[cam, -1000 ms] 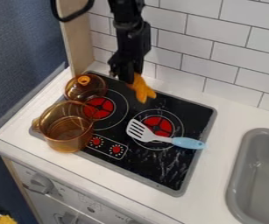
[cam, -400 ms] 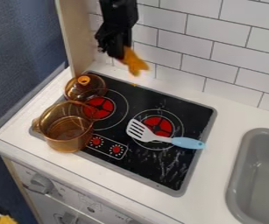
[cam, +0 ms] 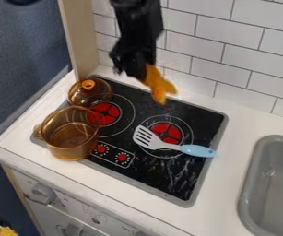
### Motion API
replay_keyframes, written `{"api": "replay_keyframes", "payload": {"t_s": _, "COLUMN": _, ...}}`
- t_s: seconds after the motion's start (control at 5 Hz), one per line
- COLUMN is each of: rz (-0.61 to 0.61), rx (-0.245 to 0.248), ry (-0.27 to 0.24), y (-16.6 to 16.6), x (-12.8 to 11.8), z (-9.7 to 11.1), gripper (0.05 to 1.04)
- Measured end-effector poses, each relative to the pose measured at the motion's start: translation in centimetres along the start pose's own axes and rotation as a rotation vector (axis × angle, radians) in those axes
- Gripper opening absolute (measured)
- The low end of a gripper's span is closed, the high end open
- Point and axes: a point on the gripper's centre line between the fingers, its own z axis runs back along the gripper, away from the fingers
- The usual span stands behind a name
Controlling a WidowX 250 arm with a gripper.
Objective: Place the fish bread in the lower right corner of the stove
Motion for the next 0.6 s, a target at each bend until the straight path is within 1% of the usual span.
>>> {"api": "replay_keyframes", "payload": {"t_s": 0.2, "rz": 0.013, "rx": 0.003, "ry": -0.023, "y": -2.5, "x": 1.1, "z": -1.1, "gripper": 0.369}}
{"api": "replay_keyframes", "payload": {"t_s": 0.4, "rz": -0.012, "rx": -0.001, "ry": -0.046, "y": -4.4, "x": 2.7, "z": -2.6, "gripper": 0.369}}
{"api": "replay_keyframes", "payload": {"t_s": 0.6, "rz": -0.042, "rx": -0.018, "ry": -0.065, "y": -5.4, "x": 3.4, "z": -4.4, "gripper": 0.369}}
